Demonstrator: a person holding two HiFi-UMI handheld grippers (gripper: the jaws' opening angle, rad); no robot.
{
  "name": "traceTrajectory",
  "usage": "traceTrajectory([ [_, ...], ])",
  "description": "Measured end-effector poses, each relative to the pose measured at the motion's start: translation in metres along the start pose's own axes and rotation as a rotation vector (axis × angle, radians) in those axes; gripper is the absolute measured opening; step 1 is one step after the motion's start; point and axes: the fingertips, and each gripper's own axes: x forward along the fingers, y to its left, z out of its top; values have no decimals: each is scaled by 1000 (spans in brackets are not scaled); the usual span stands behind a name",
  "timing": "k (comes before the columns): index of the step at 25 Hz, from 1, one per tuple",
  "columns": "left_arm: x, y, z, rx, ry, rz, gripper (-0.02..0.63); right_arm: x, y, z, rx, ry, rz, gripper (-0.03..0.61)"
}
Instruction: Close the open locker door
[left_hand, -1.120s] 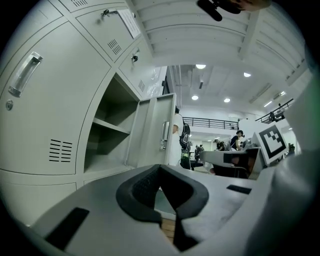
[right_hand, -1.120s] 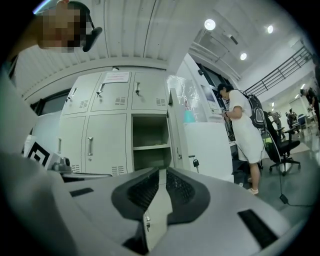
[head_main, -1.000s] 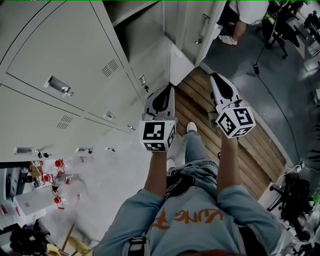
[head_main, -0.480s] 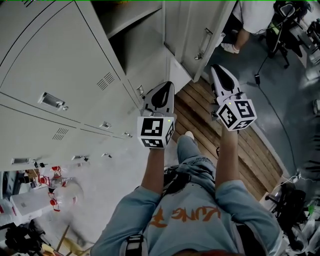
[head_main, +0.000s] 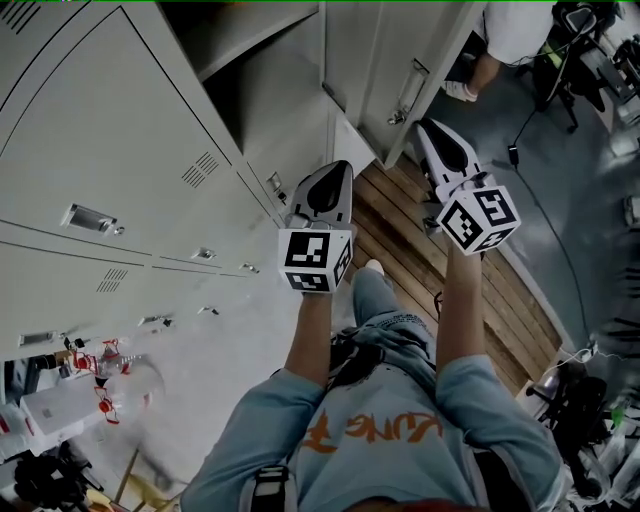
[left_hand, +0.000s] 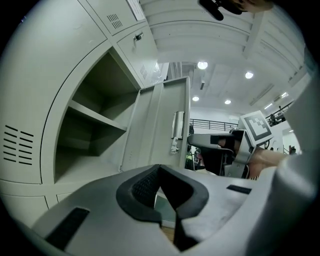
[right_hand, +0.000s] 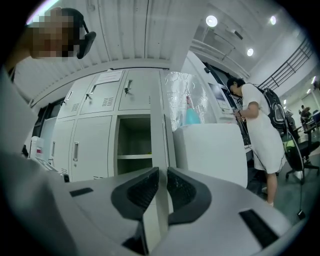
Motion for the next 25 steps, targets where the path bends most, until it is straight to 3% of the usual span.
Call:
traceTrajectory([
  [16,-18,22,-11,-63,-17,54,18,7,35,-3,11,-6,86,44],
  [25,-41,39,-11,-76,-29,105,18,21,76,-8,-14,16,189,44],
])
